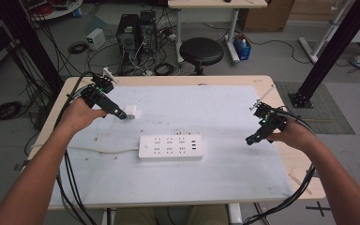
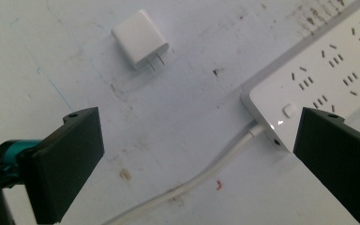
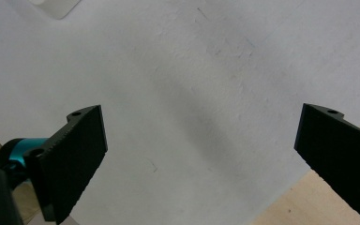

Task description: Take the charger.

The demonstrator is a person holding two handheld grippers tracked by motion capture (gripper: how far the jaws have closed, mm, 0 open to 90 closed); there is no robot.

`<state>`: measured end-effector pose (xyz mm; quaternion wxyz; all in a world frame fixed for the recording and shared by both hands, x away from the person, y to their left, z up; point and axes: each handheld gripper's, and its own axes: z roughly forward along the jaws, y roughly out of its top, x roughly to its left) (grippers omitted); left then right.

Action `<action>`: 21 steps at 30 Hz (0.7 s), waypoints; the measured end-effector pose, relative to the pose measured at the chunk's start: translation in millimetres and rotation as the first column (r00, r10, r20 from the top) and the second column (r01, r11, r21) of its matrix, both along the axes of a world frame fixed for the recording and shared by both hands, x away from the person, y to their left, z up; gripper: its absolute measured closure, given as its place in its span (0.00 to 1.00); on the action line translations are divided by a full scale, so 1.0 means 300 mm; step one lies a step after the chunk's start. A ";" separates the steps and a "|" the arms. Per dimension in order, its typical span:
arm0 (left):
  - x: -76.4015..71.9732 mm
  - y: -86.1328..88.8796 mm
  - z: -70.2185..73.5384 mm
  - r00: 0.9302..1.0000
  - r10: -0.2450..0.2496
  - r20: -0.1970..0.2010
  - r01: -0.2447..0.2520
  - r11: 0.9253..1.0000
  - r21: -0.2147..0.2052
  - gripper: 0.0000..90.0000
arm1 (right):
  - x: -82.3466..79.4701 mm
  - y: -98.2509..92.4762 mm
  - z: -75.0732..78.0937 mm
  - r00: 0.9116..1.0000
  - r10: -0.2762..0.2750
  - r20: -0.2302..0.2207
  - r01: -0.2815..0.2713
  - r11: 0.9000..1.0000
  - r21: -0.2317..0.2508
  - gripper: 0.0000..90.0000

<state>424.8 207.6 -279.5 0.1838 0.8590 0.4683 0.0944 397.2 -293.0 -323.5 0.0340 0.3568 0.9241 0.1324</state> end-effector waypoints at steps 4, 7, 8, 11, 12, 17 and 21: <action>0.022 -0.013 -0.004 0.999 0.039 -0.002 -0.039 0.999 -0.025 0.02 | 0.003 0.002 -0.005 1.000 -0.011 0.002 0.011 1.000 0.006 0.02; 0.057 -0.029 -0.011 0.995 0.099 0.019 -0.098 0.994 -0.051 0.02 | 0.008 0.003 -0.008 1.000 -0.011 0.009 0.011 1.000 0.009 0.02; 0.057 -0.029 -0.011 0.995 0.099 0.019 -0.098 0.994 -0.051 0.02 | 0.010 0.004 -0.010 1.000 -0.006 0.009 0.006 1.000 0.010 0.02; 0.101 -0.033 -0.032 0.983 0.184 0.023 -0.182 0.980 -0.078 0.02 | 0.011 0.013 -0.016 1.000 -0.018 0.010 0.018 1.000 0.012 0.02; 0.111 -0.036 -0.039 0.978 0.205 0.027 -0.202 0.976 -0.082 0.02 | 0.012 0.014 -0.018 1.000 -0.011 0.009 0.011 1.000 0.009 0.02; 0.154 -0.050 -0.075 0.965 0.262 0.034 -0.259 0.963 -0.068 0.02 | 0.010 0.028 -0.020 1.000 0.003 0.010 -0.003 1.000 0.004 0.02; 0.204 -0.057 -0.130 0.951 0.308 0.002 -0.308 0.950 -0.060 0.02 | 0.010 0.030 -0.020 1.000 0.021 0.014 -0.021 1.000 0.000 0.02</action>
